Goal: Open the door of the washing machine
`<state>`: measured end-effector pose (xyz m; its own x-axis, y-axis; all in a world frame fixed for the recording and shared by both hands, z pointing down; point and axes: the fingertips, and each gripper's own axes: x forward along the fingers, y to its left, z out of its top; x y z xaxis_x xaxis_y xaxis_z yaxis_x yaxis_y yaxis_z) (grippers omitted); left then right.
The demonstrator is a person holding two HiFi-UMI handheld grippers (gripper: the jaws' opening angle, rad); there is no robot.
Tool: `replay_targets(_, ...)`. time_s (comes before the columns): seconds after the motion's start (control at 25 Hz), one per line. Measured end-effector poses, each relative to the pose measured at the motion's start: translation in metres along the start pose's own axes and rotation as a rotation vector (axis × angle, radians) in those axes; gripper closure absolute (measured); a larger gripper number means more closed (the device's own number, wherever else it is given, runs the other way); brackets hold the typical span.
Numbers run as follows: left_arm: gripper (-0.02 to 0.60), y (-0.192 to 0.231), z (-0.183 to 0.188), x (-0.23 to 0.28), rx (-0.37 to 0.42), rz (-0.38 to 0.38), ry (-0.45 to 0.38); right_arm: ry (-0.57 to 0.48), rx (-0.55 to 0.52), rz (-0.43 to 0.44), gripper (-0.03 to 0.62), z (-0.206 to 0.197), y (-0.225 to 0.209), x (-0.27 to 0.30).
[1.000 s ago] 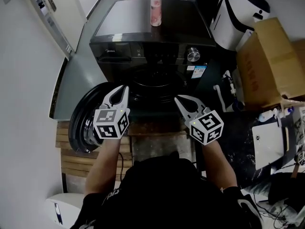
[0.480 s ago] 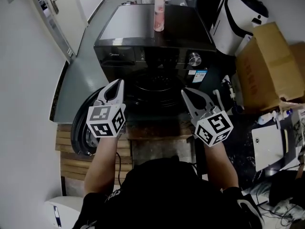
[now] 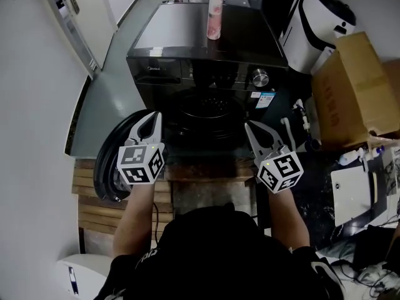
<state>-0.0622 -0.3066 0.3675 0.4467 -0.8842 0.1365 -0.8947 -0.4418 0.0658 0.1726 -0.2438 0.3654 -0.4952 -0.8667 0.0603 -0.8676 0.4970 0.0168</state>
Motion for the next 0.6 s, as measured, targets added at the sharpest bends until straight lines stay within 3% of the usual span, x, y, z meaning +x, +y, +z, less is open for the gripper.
replay_targets(0.2, 0.574, 0.015, -0.021, 0.001, -0.022, 0.023, 0.026, 0.008, 0.016, -0.028, 0.603, -0.013, -0.009, 0.003)
replay_targets(0.6, 0.574, 0.028, -0.024, -0.002, -0.01, 0.053, 0.031, -0.032, 0.014, -0.006, 0.605, -0.004, -0.006, 0.014)
